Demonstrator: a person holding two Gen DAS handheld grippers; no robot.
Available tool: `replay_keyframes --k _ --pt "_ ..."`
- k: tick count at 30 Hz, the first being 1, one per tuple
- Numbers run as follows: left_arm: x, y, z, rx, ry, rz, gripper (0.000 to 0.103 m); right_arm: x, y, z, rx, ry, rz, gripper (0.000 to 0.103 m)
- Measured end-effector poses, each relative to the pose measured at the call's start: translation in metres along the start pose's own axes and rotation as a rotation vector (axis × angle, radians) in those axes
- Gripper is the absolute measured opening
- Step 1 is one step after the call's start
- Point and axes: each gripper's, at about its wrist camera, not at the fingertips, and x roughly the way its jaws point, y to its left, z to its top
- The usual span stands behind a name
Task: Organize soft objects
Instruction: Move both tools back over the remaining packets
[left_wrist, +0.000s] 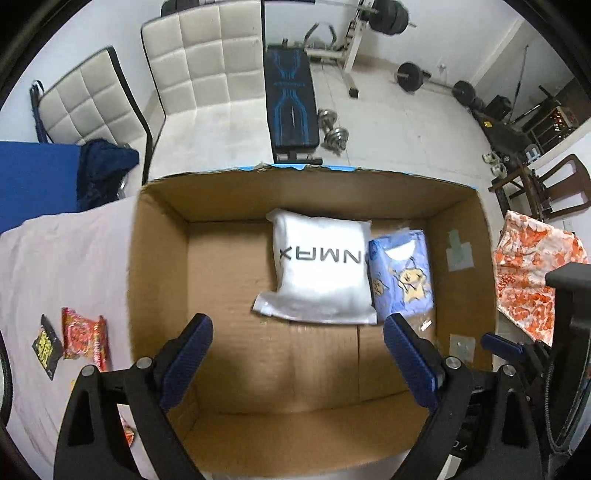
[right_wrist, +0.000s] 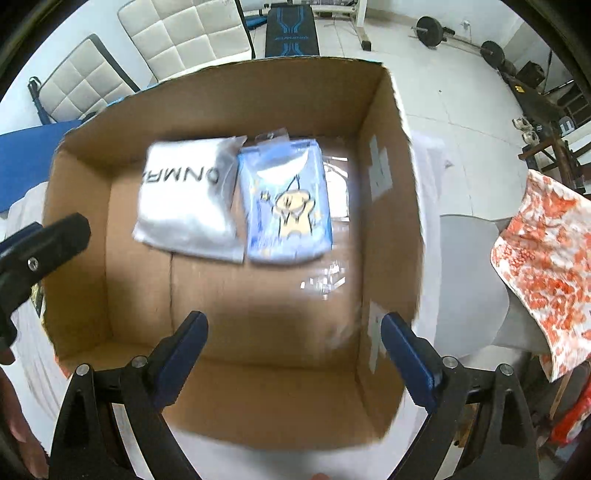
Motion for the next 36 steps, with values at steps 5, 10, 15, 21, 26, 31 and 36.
replay_keyframes --k 5,10,15,21,26,31,36 --pt "-0.034 0.000 -0.030 0.014 -0.051 0.013 0.095 -0.031 0.007 -0.040 0.002 -0.057 -0.003 0.096" --pt "-0.066 0.003 -0.058 0.027 -0.097 0.023 0.095 -0.067 0.012 -0.077 0.009 -0.126 -0.006 0.096" --pt "-0.102 0.005 -0.082 0.053 -0.147 0.013 0.095 -0.109 0.020 -0.109 0.026 -0.186 0.002 0.096" --pt "-0.139 0.013 -0.105 0.068 -0.175 -0.017 0.095 -0.153 0.032 -0.145 0.048 -0.244 0.001 0.096" --pt "-0.161 0.026 -0.122 0.080 -0.201 -0.043 0.095 -0.177 0.048 -0.170 0.060 -0.272 -0.001 0.096" --pt "-0.176 0.051 -0.132 0.058 -0.220 -0.052 0.095 -0.190 0.065 -0.184 0.075 -0.282 0.011 0.096" --pt "-0.189 0.108 -0.147 -0.010 -0.235 0.006 0.095 -0.194 0.102 -0.193 0.060 -0.280 0.069 0.096"
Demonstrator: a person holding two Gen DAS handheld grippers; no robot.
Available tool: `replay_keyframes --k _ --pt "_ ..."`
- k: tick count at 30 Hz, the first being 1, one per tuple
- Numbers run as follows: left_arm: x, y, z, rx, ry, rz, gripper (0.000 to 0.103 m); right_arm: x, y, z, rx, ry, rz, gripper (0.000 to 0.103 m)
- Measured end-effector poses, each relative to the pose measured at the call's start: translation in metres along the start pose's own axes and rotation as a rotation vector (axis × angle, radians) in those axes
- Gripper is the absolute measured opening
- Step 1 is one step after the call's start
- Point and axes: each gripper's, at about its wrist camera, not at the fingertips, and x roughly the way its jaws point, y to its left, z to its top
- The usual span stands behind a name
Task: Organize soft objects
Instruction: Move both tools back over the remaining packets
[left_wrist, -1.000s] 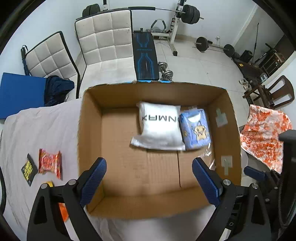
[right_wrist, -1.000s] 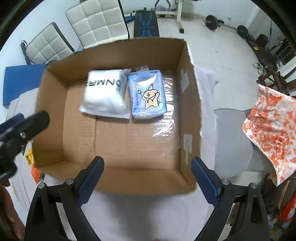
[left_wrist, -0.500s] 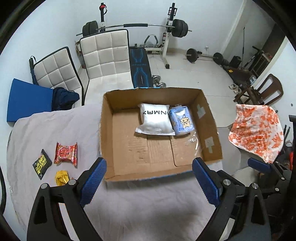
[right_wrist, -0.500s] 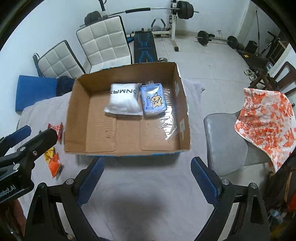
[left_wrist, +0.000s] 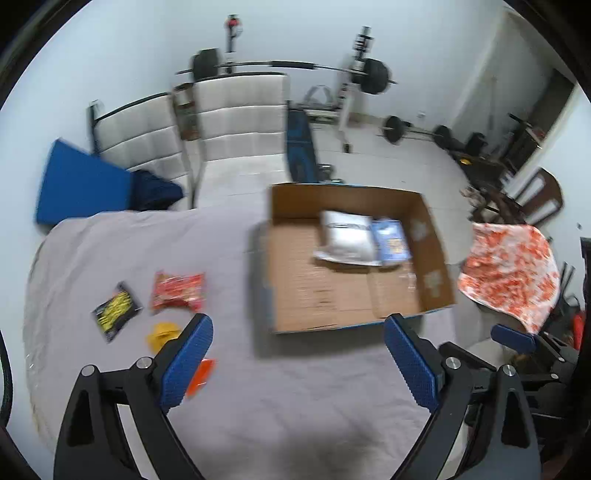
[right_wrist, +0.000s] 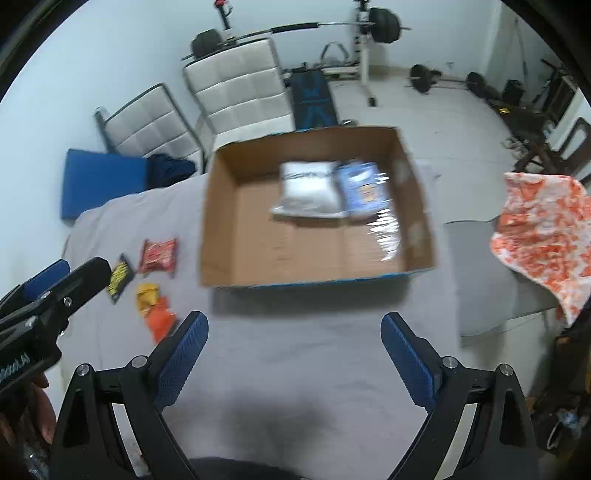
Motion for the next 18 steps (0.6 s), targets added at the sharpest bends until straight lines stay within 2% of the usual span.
replay_keyframes --k 7,11,14,16,18 --pt "0.009 0.116 -0.034 -0.146 0.070 0.134 0.095 0.044 0.083 -0.019 -0.048 0.099 0.106 0.096" --pt "0.023 0.181 -0.065 -0.253 0.126 0.212 0.095 0.100 0.135 -0.040 -0.044 0.232 0.160 0.096" --pt "0.034 0.215 -0.083 -0.297 0.152 0.271 0.095 0.151 0.172 -0.059 0.013 0.348 0.222 0.096" --pt "0.045 0.236 -0.094 -0.320 0.181 0.296 0.095 0.183 0.195 -0.066 0.046 0.390 0.229 0.096" --pt "0.054 0.253 -0.105 -0.330 0.209 0.307 0.095 0.207 0.219 -0.066 -0.016 0.378 0.179 0.096"
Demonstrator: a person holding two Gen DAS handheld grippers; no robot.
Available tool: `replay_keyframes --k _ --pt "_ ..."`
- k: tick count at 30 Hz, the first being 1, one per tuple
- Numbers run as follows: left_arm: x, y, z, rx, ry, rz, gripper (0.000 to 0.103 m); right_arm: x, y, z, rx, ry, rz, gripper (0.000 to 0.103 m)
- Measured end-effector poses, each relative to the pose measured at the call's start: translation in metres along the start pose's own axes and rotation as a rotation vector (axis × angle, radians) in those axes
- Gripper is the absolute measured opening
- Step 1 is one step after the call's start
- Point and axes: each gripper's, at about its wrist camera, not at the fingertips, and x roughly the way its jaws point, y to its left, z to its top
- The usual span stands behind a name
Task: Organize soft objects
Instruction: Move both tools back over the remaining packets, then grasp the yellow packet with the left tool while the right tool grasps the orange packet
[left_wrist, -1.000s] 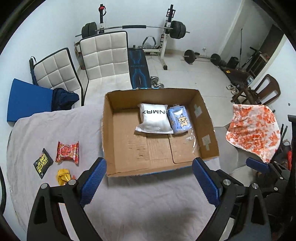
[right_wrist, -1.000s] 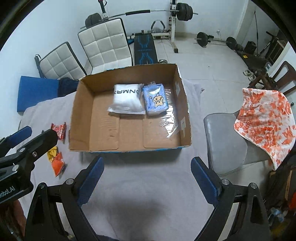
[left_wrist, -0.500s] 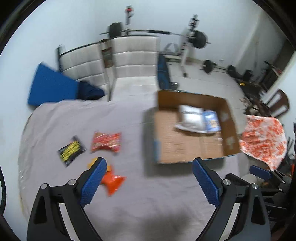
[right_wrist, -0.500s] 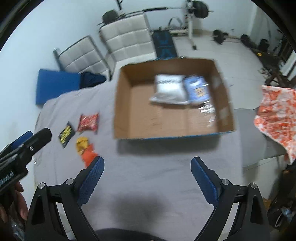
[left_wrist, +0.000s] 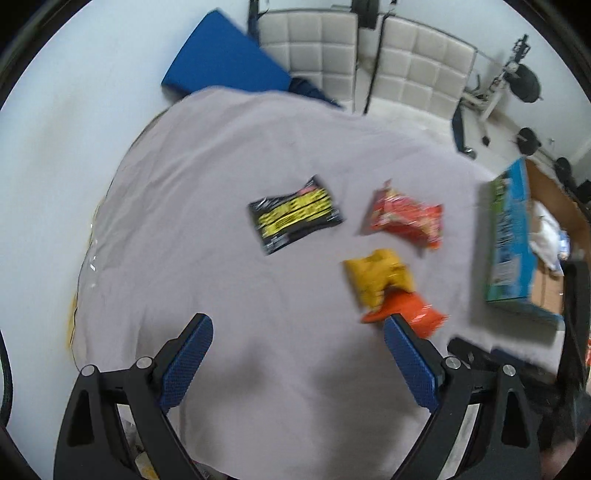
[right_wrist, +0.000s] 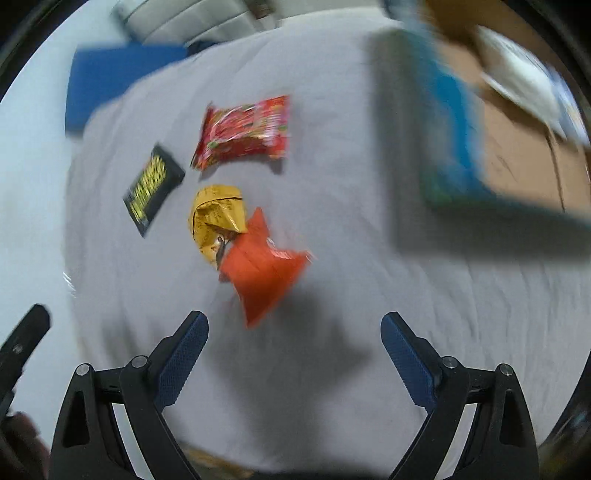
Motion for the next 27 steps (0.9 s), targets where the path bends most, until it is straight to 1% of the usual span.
replay_keyframes --k 1,2,4,5,8,9,10,12,14,17,18,20,22,24,25,26,27 --pt "0.008 0.007 -0.001 0.001 0.014 0.014 0.095 0.015 0.015 0.006 -0.060 -0.004 -0.041 0.096" --pt "0.013 0.013 -0.002 0.002 0.020 0.023 0.095 0.024 0.023 0.010 -0.099 -0.001 -0.059 0.096" --pt "0.028 0.020 -0.003 0.013 0.041 0.039 0.095 0.050 0.047 0.020 -0.221 0.021 -0.137 0.096" --pt "0.035 0.023 -0.003 0.019 0.052 0.043 0.095 0.057 0.053 0.023 -0.258 0.031 -0.161 0.096" --pt "0.051 0.028 -0.002 0.037 0.083 0.041 0.095 0.092 0.073 0.032 -0.370 0.092 -0.226 0.079" --pt "0.055 0.028 -0.001 0.045 0.094 0.034 0.095 0.099 0.076 0.033 -0.385 0.109 -0.238 0.073" --pt "0.059 0.026 0.000 0.055 0.103 0.026 0.095 0.106 0.077 0.033 -0.396 0.128 -0.256 0.071" --pt "0.067 0.019 0.003 0.082 0.124 -0.003 0.095 0.114 0.072 0.033 -0.379 0.160 -0.267 0.070" --pt "0.070 0.011 0.009 0.104 0.134 -0.030 0.095 0.111 0.058 0.032 -0.313 0.173 -0.239 0.070" --pt "0.081 -0.010 0.019 0.164 0.141 -0.087 0.095 0.100 0.024 0.026 -0.179 0.175 -0.209 0.070" --pt "0.087 -0.021 0.023 0.206 0.141 -0.123 0.095 0.097 0.012 0.023 -0.131 0.173 -0.200 0.071" --pt "0.099 -0.043 0.031 0.293 0.153 -0.159 0.095 0.095 -0.005 0.018 -0.081 0.175 -0.183 0.071" --pt "0.114 -0.065 0.038 0.402 0.177 -0.169 0.095 0.097 -0.017 0.015 -0.061 0.193 -0.172 0.073" --pt "0.129 -0.086 0.043 0.516 0.198 -0.163 0.095 0.099 -0.019 0.015 -0.077 0.205 -0.167 0.075" --pt "0.135 -0.093 0.045 0.558 0.203 -0.154 0.095 0.099 -0.020 0.015 -0.086 0.203 -0.173 0.078" --pt "0.142 -0.102 0.046 0.613 0.208 -0.152 0.095 0.097 -0.019 0.018 -0.100 0.194 -0.190 0.080" --pt "0.146 -0.107 0.047 0.643 0.214 -0.156 0.095 0.094 -0.019 0.018 -0.111 0.183 -0.202 0.080"
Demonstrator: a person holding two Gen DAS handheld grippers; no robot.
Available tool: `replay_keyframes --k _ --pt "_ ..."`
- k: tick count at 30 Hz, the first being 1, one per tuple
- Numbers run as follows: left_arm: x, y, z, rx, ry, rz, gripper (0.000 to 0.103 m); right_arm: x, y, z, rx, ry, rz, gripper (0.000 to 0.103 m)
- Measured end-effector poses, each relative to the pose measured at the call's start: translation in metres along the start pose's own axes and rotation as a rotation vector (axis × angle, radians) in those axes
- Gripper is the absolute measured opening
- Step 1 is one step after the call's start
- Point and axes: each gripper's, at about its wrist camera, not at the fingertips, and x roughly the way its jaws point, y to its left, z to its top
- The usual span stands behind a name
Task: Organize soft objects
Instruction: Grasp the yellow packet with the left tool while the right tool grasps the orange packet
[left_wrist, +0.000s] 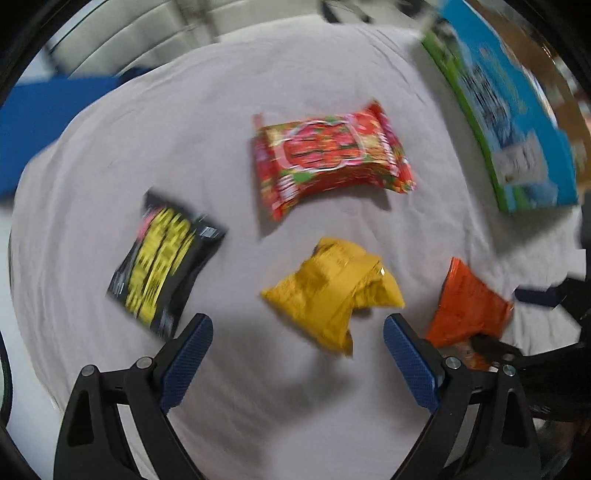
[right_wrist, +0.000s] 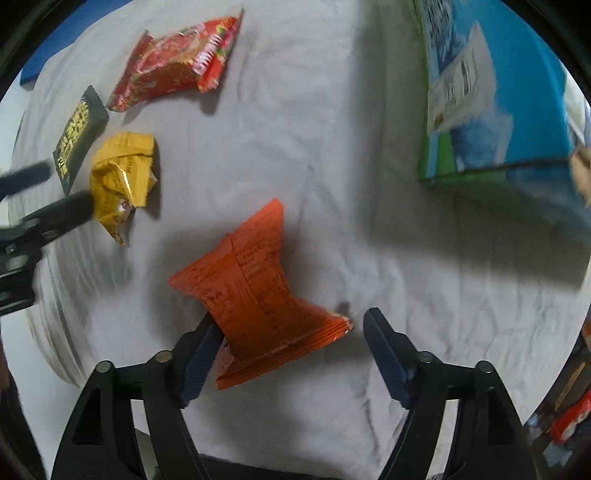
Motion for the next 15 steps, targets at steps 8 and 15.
replay_keyframes --k 8,15 --pt "0.047 -0.006 0.022 0.060 0.135 -0.105 0.049 -0.005 0.006 0.008 -0.032 -0.008 -0.002 0.080" --pt "0.049 0.010 0.010 -0.170 0.122 -0.127 0.043 0.007 0.010 0.037 0.016 0.043 0.047 0.073"
